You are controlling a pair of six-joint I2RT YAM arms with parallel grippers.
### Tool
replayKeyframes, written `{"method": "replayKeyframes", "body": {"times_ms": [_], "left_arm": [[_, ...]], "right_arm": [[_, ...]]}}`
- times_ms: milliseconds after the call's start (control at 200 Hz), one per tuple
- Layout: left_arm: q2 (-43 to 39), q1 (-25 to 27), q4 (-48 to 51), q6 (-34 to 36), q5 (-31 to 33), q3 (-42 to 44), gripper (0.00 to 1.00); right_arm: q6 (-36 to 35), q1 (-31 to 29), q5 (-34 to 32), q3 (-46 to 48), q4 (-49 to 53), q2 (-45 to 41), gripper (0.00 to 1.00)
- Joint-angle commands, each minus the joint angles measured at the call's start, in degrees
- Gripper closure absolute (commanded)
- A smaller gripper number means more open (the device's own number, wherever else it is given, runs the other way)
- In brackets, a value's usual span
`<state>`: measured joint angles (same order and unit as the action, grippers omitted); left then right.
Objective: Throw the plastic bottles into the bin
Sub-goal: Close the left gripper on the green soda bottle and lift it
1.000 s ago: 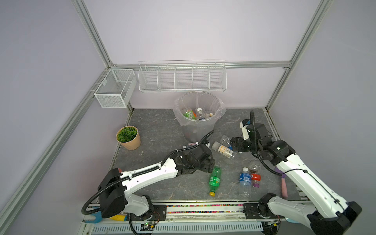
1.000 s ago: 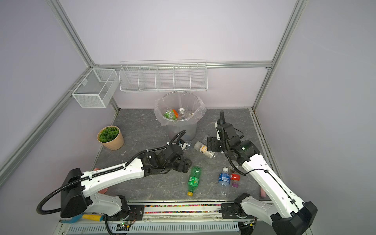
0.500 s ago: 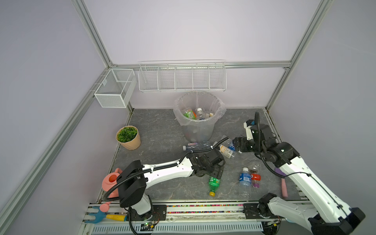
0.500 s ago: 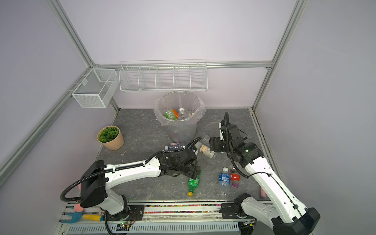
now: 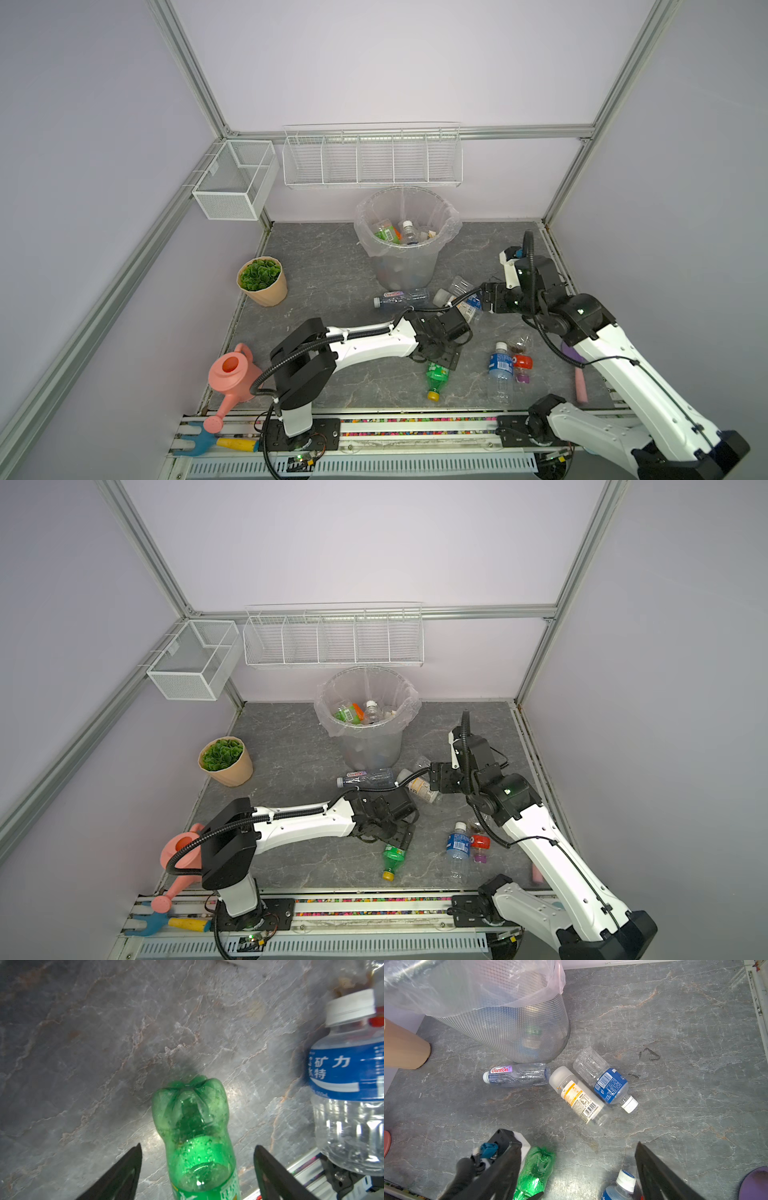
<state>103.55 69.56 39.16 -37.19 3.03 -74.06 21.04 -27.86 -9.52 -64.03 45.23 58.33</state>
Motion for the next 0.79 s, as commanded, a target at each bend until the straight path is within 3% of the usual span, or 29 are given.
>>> {"method": "replayKeyframes", "body": {"times_ms": [0, 245, 590, 670, 790], "left_arm": [[1.3, 0.4, 1.5, -1.7, -0.3, -1.3, 0.17], [3.4, 0.8, 1.4, -2.9, -0.5, -1.7, 0.18], [5.7, 1.0, 1.2, -4.6, 0.2, -2.0, 0.28], [6.1, 1.0, 1.7, -4.5, 0.2, -2.3, 0.35], [5.9, 1.0, 2.3, -4.5, 1.3, -2.5, 0.55]], "right_arm": [[0.6, 0.4, 0.6, 1.2, -0.1, -1.2, 0.11], [0.7, 0.5, 1.0, 1.5, -0.1, -1.4, 0.11], [0.8, 0.6, 1.1, 1.8, -0.1, -1.8, 0.12], [0.7, 0.7, 1.1, 1.7, -0.1, -1.8, 0.11], [0.5, 0.8, 1.0, 1.7, -0.1, -1.8, 0.12]]}}
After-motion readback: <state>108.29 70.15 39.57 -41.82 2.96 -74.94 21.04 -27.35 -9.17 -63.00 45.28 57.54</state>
